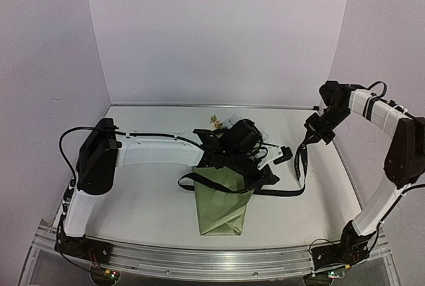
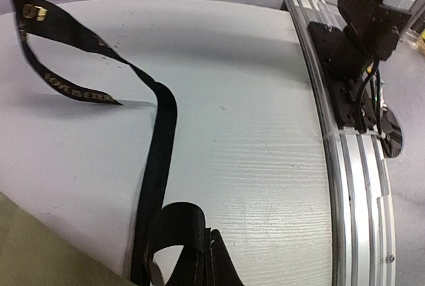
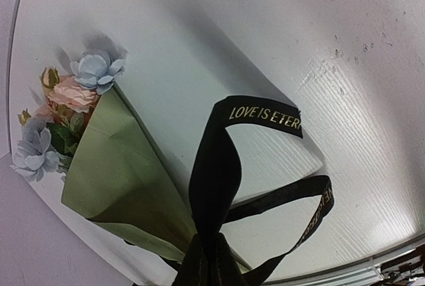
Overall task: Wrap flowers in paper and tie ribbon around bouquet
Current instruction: Place the left side of the ribbon on the folded bouquet.
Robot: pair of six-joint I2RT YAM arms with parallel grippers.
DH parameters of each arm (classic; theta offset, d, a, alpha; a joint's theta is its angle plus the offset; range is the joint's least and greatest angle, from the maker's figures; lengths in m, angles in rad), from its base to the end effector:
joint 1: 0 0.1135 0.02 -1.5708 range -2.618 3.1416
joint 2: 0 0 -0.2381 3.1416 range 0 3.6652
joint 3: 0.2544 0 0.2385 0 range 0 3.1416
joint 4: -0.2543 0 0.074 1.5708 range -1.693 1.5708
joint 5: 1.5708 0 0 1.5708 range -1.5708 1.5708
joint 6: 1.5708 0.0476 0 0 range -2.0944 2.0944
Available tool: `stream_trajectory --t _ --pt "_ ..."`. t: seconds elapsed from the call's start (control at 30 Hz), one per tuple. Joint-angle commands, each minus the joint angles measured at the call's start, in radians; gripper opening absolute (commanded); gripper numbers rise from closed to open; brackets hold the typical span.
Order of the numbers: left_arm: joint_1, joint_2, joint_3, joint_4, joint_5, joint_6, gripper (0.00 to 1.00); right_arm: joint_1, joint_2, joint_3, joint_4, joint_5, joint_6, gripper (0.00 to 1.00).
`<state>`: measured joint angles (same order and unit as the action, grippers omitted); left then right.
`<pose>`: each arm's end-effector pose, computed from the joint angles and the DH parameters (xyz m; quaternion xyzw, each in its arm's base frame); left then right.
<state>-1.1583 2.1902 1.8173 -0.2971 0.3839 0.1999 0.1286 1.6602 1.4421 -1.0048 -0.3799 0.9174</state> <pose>0.1792 -0.4539 0.2058 0.6197 0.6355 -0.3495 0.3000 0.3150 0.0585 0.2482 0.3415 0.9055 0.2460 0.0544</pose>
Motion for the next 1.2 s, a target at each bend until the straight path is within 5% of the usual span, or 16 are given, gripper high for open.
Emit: stream_trajectory --t 0.0,0.33,0.6,0.7,0.87,1.17 --pt "0.008 0.031 0.107 -0.009 0.086 0.179 0.0 0.006 0.071 0.139 -0.017 -0.004 -0.019 0.0" --pt "0.003 0.036 0.129 0.178 0.126 0.29 0.0 0.034 0.217 0.404 -0.061 -0.091 -0.007 0.0" --pt "0.003 0.322 0.466 -0.013 0.129 0.284 0.03 0.057 0.234 0.436 -0.06 -0.138 0.009 0.0" --pt "0.004 0.353 0.482 0.014 0.121 0.244 0.15 0.065 0.229 0.424 -0.049 -0.137 0.013 0.0" --pt "0.004 0.31 0.441 0.08 0.061 0.159 0.53 0.065 0.225 0.412 -0.045 -0.146 0.001 0.0" --pt "0.03 0.016 0.132 0.286 0.059 -0.002 0.71 0.065 0.159 0.314 0.025 -0.197 -0.074 0.0"
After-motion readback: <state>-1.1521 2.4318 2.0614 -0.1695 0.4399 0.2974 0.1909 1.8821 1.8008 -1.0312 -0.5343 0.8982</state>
